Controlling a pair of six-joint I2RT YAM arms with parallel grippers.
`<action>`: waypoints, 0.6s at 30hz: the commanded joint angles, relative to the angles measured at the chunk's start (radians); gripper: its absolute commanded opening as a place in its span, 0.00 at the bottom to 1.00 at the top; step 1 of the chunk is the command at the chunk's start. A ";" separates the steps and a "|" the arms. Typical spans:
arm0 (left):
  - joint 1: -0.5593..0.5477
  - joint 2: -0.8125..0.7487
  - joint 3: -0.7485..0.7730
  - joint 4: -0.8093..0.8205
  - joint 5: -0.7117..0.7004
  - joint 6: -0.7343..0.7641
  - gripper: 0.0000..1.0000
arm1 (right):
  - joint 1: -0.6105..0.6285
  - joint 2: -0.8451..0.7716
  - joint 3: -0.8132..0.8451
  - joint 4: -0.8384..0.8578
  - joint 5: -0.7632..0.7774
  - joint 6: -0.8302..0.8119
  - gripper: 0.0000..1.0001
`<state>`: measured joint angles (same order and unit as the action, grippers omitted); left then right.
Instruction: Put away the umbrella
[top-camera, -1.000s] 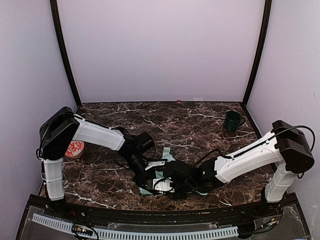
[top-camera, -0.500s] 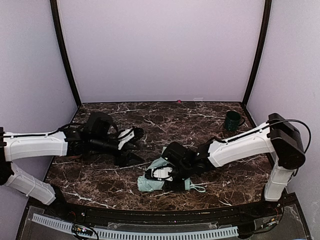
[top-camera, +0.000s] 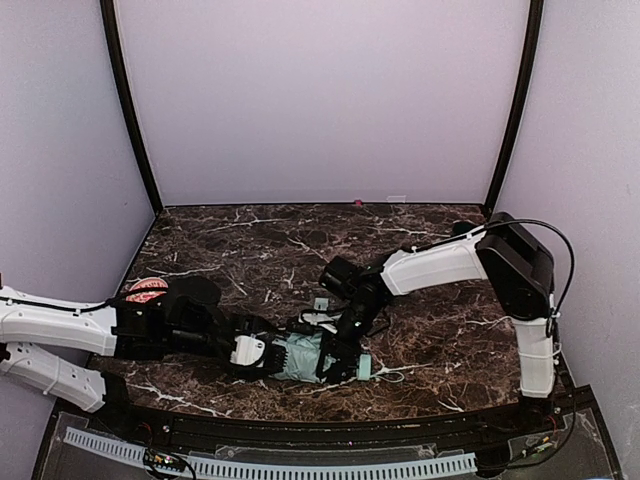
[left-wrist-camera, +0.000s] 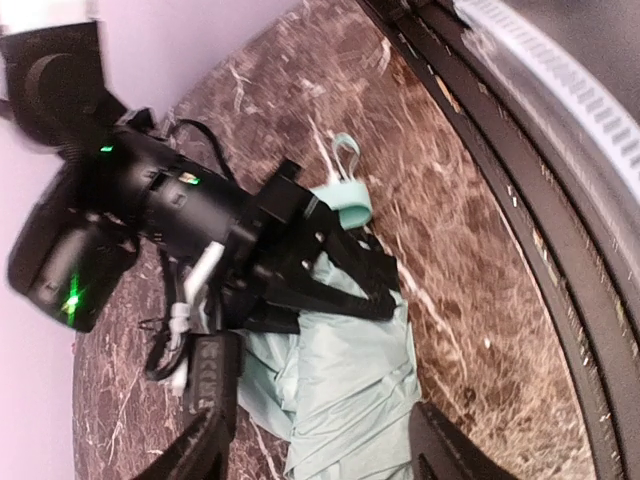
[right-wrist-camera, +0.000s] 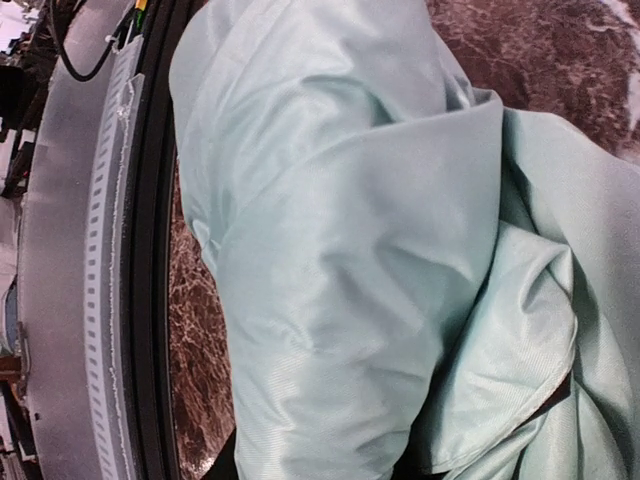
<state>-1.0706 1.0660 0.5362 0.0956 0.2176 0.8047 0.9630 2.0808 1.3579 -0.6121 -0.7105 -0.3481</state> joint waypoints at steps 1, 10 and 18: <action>-0.021 0.178 0.074 -0.060 -0.090 0.151 0.69 | 0.015 0.135 -0.016 -0.302 0.042 -0.006 0.11; -0.022 0.457 0.241 -0.259 -0.005 0.006 0.75 | -0.009 0.157 0.024 -0.258 0.046 0.045 0.12; -0.021 0.615 0.285 -0.382 -0.040 -0.046 0.74 | -0.045 0.137 0.056 -0.226 0.048 0.074 0.20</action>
<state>-1.0859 1.5703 0.7940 -0.0956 0.1768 0.8036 0.9409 2.1624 1.4414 -0.7391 -0.8196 -0.3443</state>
